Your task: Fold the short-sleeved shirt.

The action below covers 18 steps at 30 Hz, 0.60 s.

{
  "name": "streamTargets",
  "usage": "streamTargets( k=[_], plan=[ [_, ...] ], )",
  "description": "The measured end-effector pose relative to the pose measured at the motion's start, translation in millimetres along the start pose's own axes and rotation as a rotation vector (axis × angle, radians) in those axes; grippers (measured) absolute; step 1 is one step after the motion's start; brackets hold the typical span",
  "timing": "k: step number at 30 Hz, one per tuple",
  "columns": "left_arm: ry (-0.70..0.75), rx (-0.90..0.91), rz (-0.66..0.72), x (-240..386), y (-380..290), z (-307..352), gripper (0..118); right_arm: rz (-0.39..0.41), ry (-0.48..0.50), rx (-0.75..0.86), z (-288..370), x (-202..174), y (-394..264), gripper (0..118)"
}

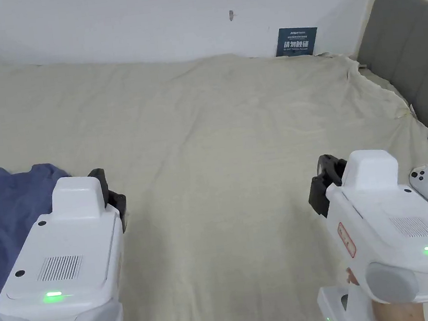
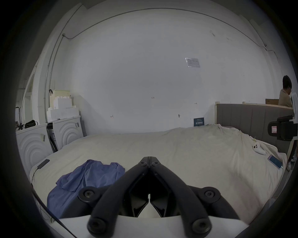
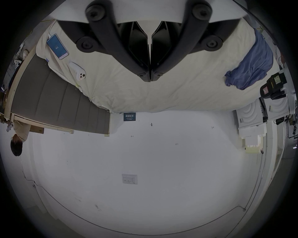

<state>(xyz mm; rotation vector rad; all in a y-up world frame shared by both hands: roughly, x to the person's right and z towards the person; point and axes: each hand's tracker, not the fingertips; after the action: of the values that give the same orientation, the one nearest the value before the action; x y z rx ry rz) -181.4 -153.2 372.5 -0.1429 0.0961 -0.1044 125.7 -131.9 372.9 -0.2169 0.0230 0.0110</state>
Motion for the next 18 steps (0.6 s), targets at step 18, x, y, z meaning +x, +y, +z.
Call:
streamTargets(
  k=[18],
  plan=[
    [0.001, 0.009, 0.022, -0.8, 1.3, 4.3, 0, 0.035, 0.012, -0.018, 5.2, -2.9, -6.7, 0]
  ],
)
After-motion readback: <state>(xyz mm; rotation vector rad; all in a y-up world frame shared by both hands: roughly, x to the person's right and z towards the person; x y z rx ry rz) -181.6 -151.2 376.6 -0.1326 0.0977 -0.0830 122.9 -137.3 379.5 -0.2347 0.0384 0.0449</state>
